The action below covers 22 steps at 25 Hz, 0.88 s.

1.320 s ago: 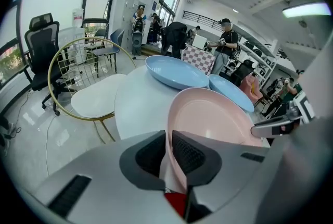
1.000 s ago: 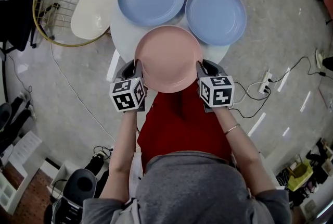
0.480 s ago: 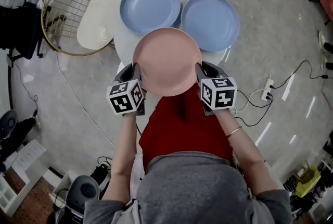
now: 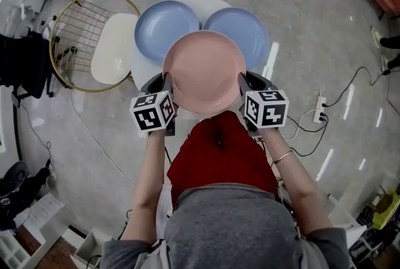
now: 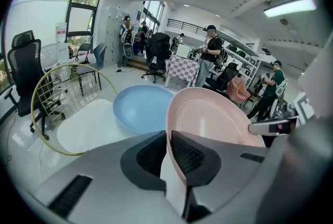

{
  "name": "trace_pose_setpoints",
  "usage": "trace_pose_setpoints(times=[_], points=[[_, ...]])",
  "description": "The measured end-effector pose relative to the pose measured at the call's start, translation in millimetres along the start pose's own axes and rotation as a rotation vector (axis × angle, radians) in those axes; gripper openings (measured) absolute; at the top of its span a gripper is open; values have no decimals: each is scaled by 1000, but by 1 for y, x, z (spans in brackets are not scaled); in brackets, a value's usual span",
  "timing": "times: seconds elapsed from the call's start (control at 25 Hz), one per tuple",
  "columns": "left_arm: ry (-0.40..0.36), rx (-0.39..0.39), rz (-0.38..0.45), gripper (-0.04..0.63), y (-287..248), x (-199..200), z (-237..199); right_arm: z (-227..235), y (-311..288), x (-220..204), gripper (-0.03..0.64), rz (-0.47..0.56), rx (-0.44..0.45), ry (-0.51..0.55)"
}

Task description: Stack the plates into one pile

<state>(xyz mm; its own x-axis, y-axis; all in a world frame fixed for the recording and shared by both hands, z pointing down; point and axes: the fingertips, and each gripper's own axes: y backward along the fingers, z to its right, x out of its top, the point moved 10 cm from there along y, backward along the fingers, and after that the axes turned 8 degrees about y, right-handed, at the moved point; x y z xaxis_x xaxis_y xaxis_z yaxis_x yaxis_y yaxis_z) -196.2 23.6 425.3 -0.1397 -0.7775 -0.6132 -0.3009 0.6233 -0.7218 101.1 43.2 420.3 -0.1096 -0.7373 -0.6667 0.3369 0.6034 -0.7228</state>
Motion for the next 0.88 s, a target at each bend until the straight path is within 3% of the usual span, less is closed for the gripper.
trace_pose_setpoints(times=[0.44,0.88], points=[[-92,-92,-7,40,-60,52,55,59,4,18,72,43,-118,-83],[-99,-113,-26,37,-116,74,84,108,-18,33,72,34,-163,-120]])
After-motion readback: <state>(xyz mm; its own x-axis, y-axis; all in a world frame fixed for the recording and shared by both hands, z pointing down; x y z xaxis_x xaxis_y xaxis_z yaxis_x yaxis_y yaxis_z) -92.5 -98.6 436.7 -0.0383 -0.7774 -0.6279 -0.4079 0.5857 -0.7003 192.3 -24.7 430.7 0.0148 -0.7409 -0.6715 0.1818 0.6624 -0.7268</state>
